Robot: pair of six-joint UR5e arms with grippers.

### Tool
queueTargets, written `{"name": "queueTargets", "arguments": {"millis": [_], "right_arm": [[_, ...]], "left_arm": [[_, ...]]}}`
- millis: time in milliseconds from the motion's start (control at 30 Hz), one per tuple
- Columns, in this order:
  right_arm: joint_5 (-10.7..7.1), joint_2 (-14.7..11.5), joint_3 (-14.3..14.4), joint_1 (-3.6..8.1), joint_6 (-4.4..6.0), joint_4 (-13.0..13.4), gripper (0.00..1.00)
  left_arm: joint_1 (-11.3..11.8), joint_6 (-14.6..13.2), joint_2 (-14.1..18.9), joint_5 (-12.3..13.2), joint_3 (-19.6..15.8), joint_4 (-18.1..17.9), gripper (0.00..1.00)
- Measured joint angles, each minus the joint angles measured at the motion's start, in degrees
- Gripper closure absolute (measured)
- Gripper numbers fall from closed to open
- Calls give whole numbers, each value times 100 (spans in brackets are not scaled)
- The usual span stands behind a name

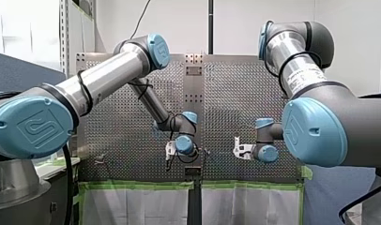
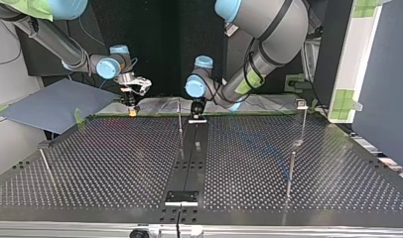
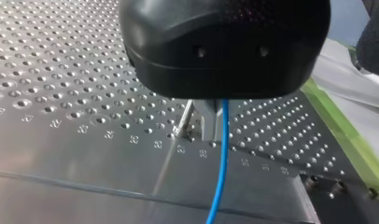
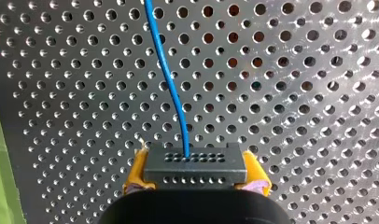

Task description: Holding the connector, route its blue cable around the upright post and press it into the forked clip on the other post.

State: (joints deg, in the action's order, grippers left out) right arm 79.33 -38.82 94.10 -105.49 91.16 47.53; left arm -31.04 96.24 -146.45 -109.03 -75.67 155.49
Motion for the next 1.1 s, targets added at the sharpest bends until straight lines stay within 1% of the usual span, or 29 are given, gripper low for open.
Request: {"name": "queueTargets", "arguments": {"millis": [33, 67, 100, 167, 200, 233, 267, 300, 333, 367, 533, 800, 900, 1100], "right_arm": [[-1, 0, -1, 1, 0, -1, 100], [-4, 0, -1, 1, 0, -3, 100], [-8, 0, -1, 1, 0, -8, 100], [-14, 4, -1, 0, 0, -15, 100], [-17, 6, -1, -1, 0, -19, 100], [-18, 7, -1, -3, 0, -20, 100], [-20, 7, -1, -5, 0, -21, 100], [-20, 8, -1, -6, 0, -22, 100], [-22, 8, -1, -6, 0, -23, 100], [-24, 8, 0, -7, 0, -25, 100], [-36, 15, -1, -14, 0, -37, 100], [-39, 19, -1, -27, 6, -84, 100], [-39, 21, -1, -30, 3, -113, 100], [-39, 25, -1, -38, 1, -155, 100]], "left_arm": [[2, 1, 0, 0, -1, 8, 100], [5, 6, 0, 1, 0, 21, 93], [5, 14, 1, 1, 0, 33, 93], [6, 66, 3, 6, -3, 50, 64], [5, 99, 2, 16, -3, 53, 37], [5, 128, 3, 32, -3, 57, 37], [1, 159, 6, 66, -4, 65, 25], [-3, 176, 8, 101, -4, 75, 8], [-7, 190, 10, 142, -4, 92, 8], [-12, 201, 10, 198, -4, 129, 0], [-74, 198, 11, 275, -6, 379, 0], [-263, 147, 27, 379, -68, 799, 0], [-337, 125, 63, 377, -133, 816, 0], [-420, 133, 221, 329, -254, 693, 0]]}}
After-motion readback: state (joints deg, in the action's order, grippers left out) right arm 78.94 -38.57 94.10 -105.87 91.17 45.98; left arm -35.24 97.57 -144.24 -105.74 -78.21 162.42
